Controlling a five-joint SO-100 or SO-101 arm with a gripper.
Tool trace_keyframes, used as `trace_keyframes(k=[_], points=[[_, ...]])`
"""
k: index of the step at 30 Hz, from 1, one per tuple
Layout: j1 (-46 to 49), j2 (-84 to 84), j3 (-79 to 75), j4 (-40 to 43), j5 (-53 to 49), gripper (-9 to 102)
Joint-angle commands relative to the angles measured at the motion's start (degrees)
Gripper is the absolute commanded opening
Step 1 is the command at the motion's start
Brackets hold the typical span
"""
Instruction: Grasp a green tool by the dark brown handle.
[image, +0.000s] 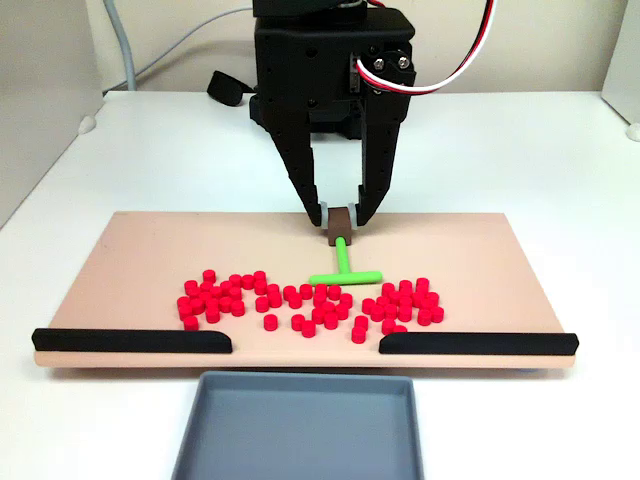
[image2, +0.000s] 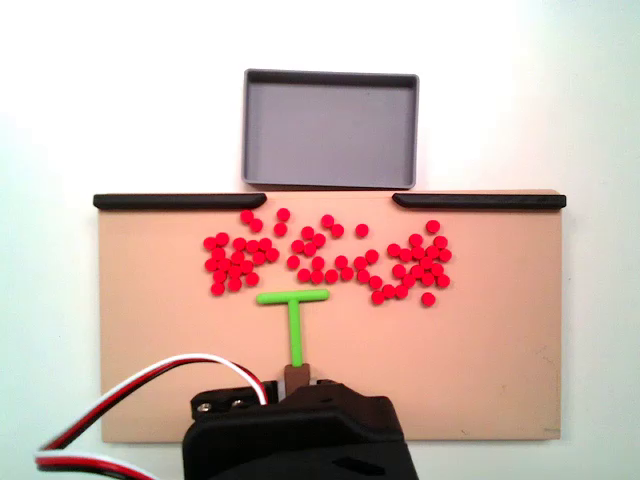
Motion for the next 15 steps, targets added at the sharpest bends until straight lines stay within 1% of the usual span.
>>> trace_keyframes(k=[1,3,13,15], points=[[-0.62,0.26,-1.23,-0.09,-0.53,2],[-0.70,0.35,-1.14,-0.09,-0.79,0],[-0.88,3.08,-0.53,0.70,-1.93,0],[-0.88,3.52,-1.14,1.93,-2.11,0]])
